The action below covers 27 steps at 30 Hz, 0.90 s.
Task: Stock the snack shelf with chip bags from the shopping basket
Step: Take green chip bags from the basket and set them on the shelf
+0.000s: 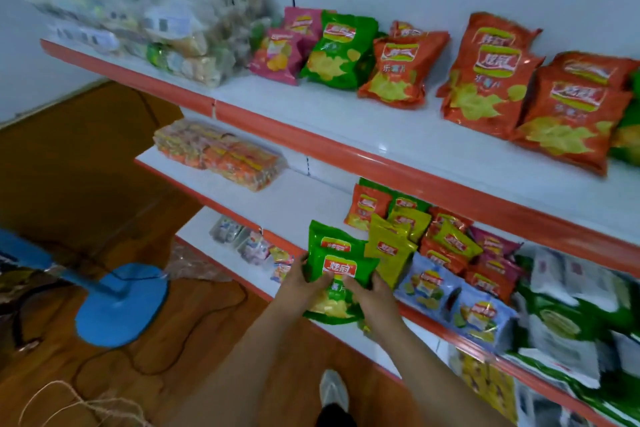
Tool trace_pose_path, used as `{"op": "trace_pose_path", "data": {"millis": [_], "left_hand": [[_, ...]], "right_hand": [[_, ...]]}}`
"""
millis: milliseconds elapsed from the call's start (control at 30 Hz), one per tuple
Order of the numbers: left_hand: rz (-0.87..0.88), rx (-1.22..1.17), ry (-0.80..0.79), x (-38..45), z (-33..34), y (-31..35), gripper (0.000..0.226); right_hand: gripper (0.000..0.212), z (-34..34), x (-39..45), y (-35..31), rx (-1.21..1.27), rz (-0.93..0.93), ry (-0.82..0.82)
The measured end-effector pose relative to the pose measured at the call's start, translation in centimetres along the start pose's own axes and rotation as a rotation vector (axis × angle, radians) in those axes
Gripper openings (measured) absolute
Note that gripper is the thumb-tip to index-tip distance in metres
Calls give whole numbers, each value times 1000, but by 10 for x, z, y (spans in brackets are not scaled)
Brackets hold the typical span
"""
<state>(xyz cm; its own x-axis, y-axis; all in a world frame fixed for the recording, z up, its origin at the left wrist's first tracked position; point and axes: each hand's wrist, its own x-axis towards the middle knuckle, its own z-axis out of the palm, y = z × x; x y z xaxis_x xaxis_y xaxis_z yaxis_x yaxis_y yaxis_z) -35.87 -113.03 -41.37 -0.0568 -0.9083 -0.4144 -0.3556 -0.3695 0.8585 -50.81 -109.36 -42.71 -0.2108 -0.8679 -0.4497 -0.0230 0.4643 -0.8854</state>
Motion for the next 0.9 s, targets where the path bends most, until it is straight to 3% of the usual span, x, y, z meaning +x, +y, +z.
{"op": "trace_pose_path", "data": {"millis": [200, 400, 533, 700, 900], "left_hand": [[-59, 111, -123, 109, -2, -3, 69], [24, 231, -238, 187, 5, 0, 58], [96, 230, -296, 236, 19, -14, 53], [224, 294, -340, 270, 36, -36, 42], [220, 353, -412, 273, 37, -47, 50]], "right_hand": [[27, 18, 99, -3, -39, 88, 91], [39, 26, 158, 6, -74, 152, 177], [35, 29, 197, 16, -167, 160, 291], [48, 37, 221, 35, -351, 151, 433], [49, 50, 208, 46, -342, 113, 557]]}}
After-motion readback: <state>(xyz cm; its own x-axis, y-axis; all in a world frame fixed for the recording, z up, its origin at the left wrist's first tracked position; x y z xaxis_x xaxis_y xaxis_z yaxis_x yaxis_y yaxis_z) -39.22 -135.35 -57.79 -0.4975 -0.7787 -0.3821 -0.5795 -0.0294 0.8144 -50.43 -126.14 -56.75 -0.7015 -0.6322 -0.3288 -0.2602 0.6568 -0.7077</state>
